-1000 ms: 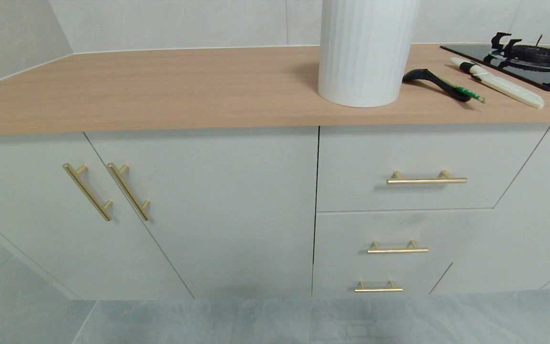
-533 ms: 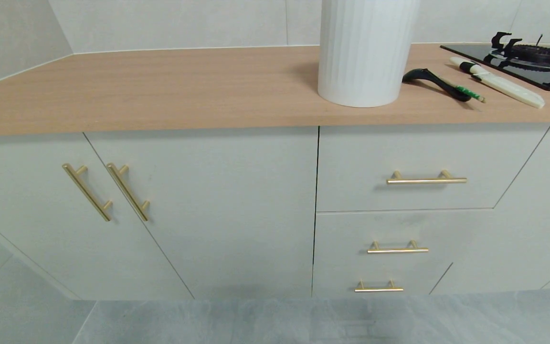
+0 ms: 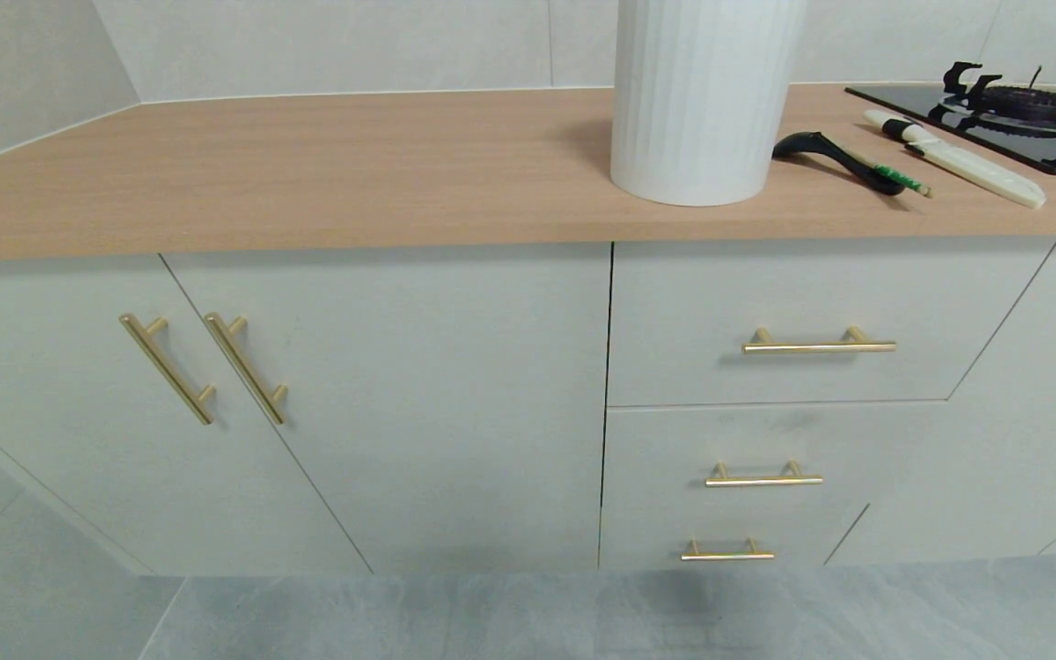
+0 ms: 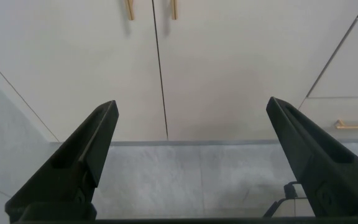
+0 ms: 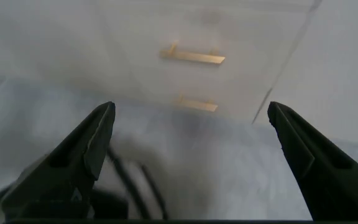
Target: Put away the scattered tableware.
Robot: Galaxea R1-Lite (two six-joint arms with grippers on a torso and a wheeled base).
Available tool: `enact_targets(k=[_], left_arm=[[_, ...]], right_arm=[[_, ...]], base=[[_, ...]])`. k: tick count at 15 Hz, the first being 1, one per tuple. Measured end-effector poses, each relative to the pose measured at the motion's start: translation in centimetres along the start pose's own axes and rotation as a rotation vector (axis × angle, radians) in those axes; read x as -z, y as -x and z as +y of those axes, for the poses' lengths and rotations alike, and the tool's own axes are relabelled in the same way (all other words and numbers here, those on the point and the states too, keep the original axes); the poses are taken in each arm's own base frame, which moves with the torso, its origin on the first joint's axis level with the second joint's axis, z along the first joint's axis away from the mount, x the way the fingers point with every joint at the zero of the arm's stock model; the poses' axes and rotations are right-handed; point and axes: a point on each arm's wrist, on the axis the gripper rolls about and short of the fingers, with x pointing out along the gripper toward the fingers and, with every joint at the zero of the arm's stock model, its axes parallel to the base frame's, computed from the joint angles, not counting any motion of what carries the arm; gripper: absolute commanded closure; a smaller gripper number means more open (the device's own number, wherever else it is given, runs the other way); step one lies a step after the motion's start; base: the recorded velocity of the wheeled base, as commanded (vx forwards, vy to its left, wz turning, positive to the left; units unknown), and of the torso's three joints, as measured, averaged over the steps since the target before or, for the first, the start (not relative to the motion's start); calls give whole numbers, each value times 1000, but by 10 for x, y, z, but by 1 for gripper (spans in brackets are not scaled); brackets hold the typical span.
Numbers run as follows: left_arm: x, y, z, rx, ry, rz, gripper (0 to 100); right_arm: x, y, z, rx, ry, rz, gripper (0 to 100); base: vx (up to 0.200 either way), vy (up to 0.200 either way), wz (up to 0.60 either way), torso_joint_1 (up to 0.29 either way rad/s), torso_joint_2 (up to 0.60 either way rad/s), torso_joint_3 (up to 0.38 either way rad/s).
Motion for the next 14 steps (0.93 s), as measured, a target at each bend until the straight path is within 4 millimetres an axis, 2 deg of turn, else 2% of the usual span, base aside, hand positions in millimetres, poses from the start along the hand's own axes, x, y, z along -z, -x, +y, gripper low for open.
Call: enact_targets(k=[3, 6, 10, 14], left_arm=[[0, 0, 0, 0, 0, 0, 0], [0, 0, 0, 0, 0, 0, 0], [0, 0, 0, 0, 0, 0, 0], [0, 0, 0, 0, 0, 0, 0]], right_arm=[[-32, -52, -3, -93, 9, 155, 0], [-48, -111, -2, -144, 26, 211, 0], [-35, -173, -6, -100, 27, 294, 0], [-17, -209, -14, -42, -3, 334, 0]], base=[[0, 0, 0, 0, 0, 0], [0, 0, 0, 0, 0, 0], [0, 0, 0, 0, 0, 0], [0, 0, 0, 0, 0, 0]])
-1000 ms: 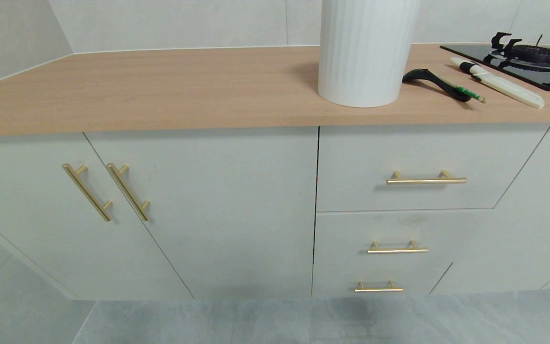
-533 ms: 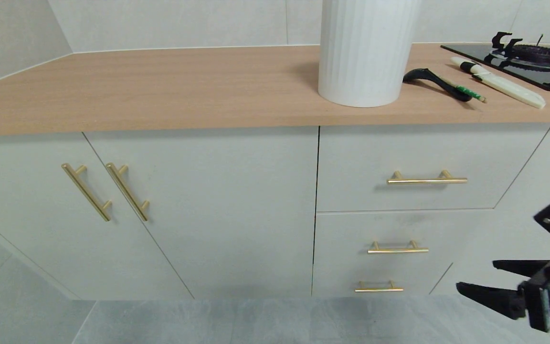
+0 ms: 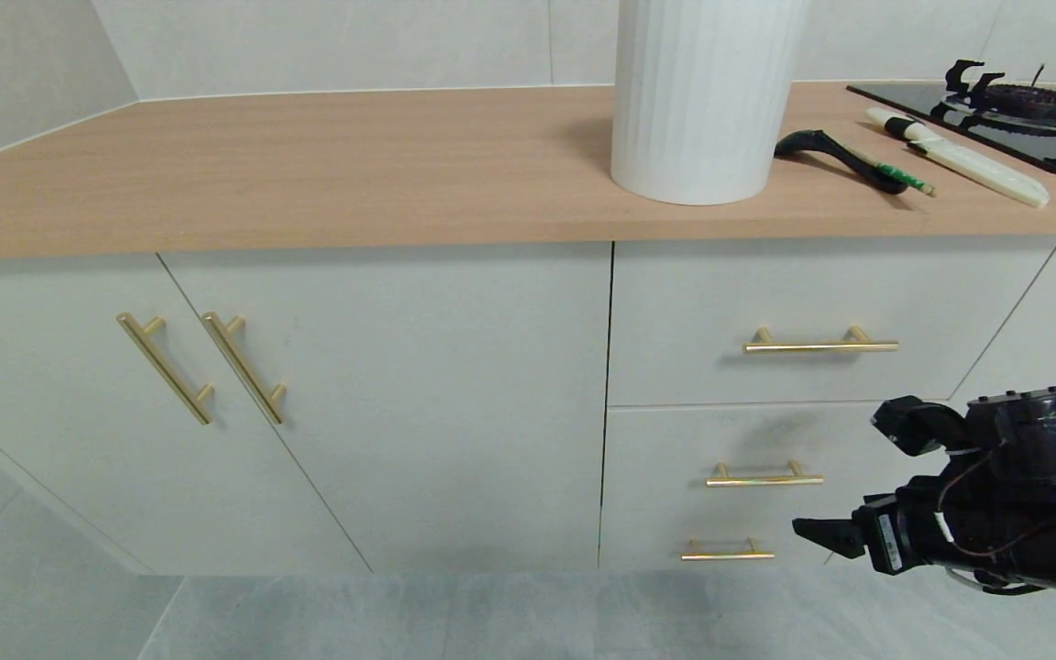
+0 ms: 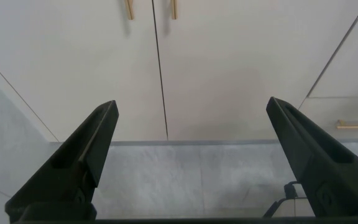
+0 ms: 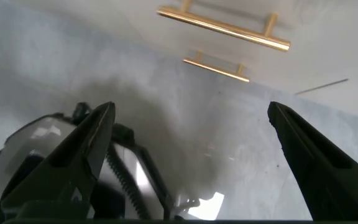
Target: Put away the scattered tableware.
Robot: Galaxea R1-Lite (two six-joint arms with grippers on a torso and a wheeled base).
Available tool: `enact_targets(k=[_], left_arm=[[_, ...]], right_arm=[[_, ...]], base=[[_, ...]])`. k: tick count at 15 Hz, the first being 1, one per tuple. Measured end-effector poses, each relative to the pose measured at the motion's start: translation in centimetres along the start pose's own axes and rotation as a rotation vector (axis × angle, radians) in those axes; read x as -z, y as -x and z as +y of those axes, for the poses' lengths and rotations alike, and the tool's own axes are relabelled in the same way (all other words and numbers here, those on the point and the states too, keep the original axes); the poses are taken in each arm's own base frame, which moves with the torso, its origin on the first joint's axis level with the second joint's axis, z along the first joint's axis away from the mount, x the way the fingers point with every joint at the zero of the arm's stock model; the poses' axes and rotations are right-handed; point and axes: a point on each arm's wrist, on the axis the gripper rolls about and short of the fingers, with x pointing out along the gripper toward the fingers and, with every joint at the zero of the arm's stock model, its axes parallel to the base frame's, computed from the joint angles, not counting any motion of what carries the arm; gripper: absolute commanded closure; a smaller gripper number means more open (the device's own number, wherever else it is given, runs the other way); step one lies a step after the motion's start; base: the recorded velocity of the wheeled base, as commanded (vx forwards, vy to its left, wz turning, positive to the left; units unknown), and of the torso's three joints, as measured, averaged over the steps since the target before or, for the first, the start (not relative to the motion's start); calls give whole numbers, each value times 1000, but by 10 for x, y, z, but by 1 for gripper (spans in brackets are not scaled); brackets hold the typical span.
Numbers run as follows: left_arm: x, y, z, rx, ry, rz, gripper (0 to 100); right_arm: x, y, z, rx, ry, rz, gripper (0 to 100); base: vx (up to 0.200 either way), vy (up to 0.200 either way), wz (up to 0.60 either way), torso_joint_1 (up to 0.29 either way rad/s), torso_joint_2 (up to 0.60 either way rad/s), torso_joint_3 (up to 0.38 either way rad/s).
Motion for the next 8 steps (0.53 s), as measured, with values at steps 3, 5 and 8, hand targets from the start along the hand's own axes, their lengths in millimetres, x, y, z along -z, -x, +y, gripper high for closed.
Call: enact_targets(k=[3, 5, 8], left_arm=[[0, 0, 0, 0, 0, 0, 0], [0, 0, 0, 0, 0, 0, 0], [0, 0, 0, 0, 0, 0, 0]], right_arm=[[1, -27, -8, 54, -25, -33, 0], [2, -48, -15, 121, -44, -90, 0], [11, -70, -20, 162, -67, -112, 0]], base=[[0, 0, 0, 0, 0, 0], [0, 0, 0, 0, 0, 0], [0, 0, 0, 0, 0, 0]])
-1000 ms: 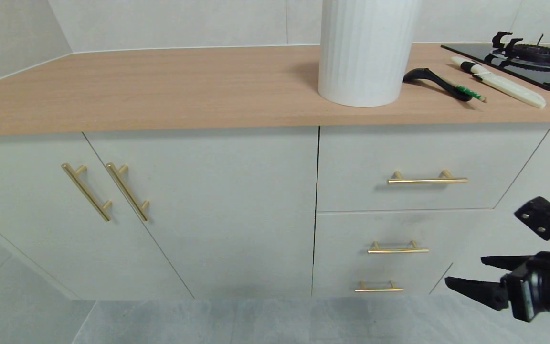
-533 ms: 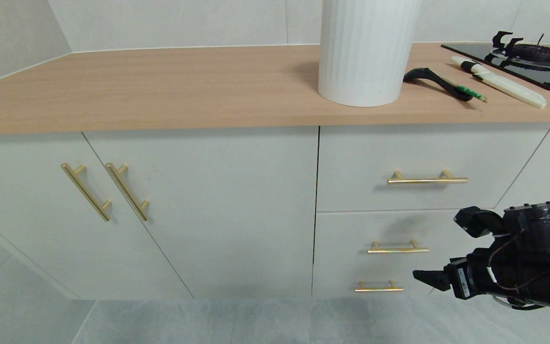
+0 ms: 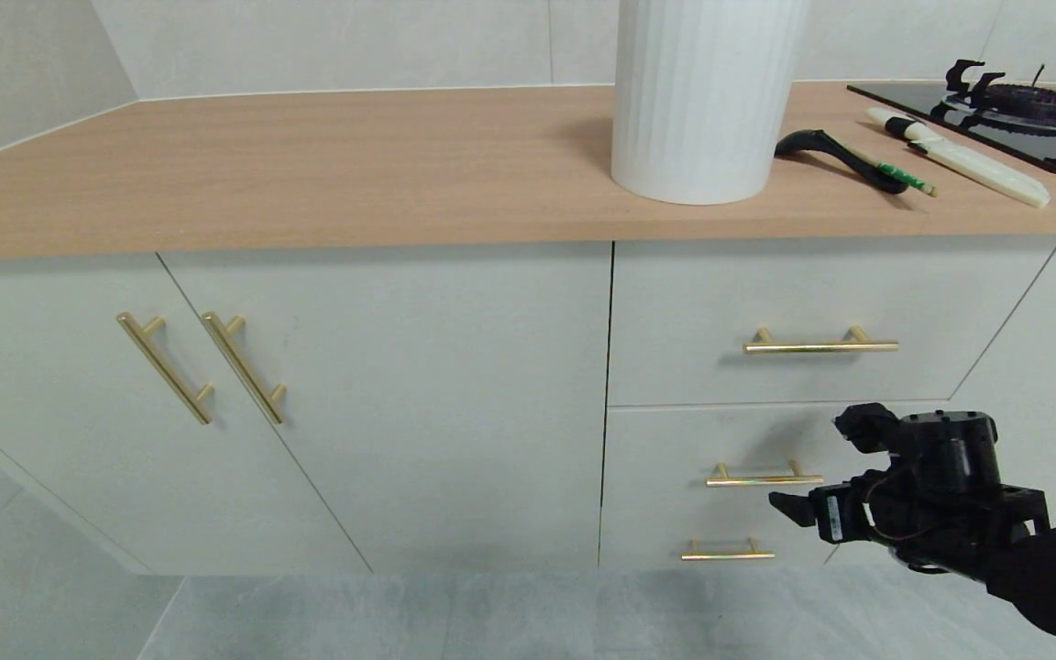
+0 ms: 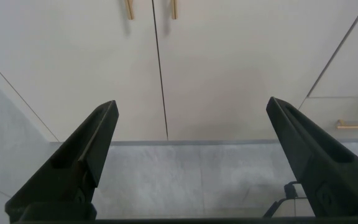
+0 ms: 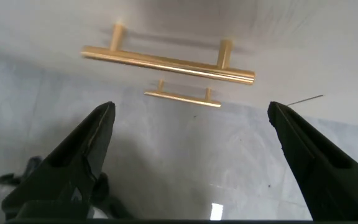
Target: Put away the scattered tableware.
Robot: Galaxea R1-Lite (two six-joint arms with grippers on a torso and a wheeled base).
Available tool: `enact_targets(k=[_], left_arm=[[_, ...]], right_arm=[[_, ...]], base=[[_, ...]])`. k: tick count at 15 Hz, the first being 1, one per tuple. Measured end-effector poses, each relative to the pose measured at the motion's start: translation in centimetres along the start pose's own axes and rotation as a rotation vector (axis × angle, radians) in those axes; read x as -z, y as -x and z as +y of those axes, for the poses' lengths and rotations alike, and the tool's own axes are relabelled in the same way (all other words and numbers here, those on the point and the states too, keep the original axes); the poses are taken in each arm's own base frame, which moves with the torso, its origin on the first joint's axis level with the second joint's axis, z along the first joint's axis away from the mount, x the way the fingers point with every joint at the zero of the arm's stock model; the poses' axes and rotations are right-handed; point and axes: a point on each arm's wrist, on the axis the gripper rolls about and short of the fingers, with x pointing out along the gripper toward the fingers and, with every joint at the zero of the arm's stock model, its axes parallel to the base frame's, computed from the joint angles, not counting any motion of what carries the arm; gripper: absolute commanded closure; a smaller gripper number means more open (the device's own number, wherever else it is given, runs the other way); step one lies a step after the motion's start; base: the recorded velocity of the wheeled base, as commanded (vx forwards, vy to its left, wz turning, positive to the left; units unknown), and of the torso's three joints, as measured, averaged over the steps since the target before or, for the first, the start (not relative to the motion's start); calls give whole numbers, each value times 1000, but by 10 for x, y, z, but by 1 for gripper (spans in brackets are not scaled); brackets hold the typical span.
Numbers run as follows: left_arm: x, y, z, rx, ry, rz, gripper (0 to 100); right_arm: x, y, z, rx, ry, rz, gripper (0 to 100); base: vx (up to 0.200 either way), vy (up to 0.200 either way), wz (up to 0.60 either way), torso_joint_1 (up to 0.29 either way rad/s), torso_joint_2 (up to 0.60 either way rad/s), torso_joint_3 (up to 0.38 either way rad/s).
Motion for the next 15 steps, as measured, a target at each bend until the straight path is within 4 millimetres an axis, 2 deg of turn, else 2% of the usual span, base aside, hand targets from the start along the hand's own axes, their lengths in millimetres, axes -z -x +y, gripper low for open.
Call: enact_targets(k=[6, 10, 13, 15], left_arm=[[0, 0, 0, 0, 0, 0, 0], [0, 0, 0, 0, 0, 0, 0], [0, 0, 0, 0, 0, 0, 0], [0, 0, 0, 0, 0, 0, 0]], right_arm=[[8, -26, 1, 78, -75, -120, 0], [14, -34, 6, 92, -89, -111, 0], [10, -40, 9, 123, -114, -204, 0], [13, -44, 9, 130, -114, -200, 0]], base=[[0, 0, 0, 0, 0, 0], [0, 0, 0, 0, 0, 0], [0, 0, 0, 0, 0, 0], [0, 0, 0, 0, 0, 0]])
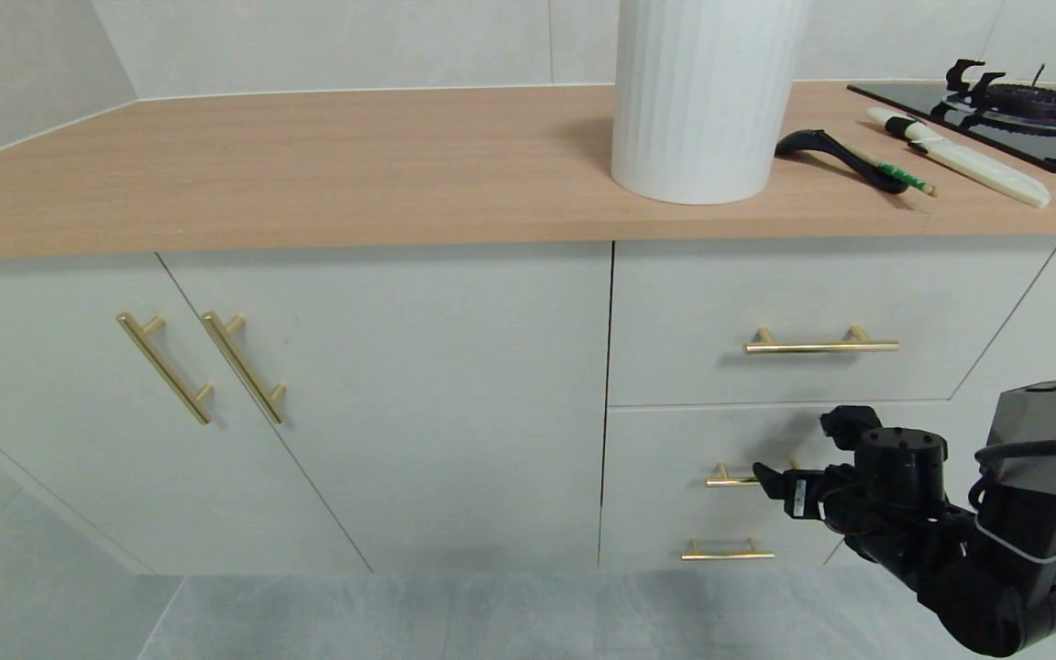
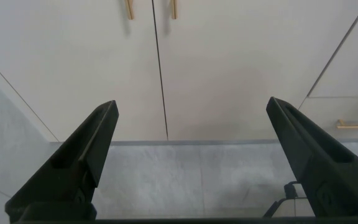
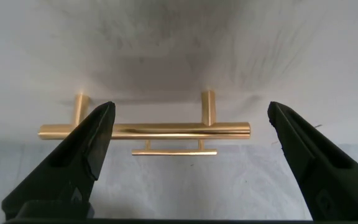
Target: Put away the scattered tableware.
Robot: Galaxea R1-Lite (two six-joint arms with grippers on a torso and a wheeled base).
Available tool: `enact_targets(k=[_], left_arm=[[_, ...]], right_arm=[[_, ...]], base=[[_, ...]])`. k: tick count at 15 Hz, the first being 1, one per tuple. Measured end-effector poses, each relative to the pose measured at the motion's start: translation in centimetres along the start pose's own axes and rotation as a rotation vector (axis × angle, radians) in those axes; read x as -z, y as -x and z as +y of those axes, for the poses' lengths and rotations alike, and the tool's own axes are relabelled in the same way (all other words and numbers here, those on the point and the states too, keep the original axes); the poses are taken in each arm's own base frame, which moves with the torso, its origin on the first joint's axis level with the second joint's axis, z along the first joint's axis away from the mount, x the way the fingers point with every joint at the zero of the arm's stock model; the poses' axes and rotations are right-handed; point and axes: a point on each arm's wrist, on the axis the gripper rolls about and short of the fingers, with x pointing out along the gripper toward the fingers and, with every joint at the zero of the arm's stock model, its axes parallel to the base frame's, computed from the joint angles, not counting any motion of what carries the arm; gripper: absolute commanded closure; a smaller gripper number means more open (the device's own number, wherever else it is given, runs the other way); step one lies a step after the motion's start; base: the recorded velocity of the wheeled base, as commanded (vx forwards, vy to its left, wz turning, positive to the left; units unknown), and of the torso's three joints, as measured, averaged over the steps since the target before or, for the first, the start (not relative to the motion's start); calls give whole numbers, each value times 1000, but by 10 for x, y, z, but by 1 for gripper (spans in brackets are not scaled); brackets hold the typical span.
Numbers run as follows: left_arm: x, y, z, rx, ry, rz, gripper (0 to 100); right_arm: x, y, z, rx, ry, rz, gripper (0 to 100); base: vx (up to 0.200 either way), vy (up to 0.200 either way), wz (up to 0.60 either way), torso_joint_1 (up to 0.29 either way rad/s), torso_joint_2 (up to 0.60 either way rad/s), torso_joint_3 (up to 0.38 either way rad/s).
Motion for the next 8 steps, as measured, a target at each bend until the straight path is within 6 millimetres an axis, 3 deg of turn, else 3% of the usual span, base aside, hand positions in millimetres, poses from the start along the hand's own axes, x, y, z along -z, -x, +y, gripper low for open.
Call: enact_targets(k=[8], left_arm=[[0, 0, 0, 0, 0, 0, 0]], right_arm=[[5, -10, 0, 39, 2, -2, 0]], base=[[0, 0, 0, 0, 0, 0]])
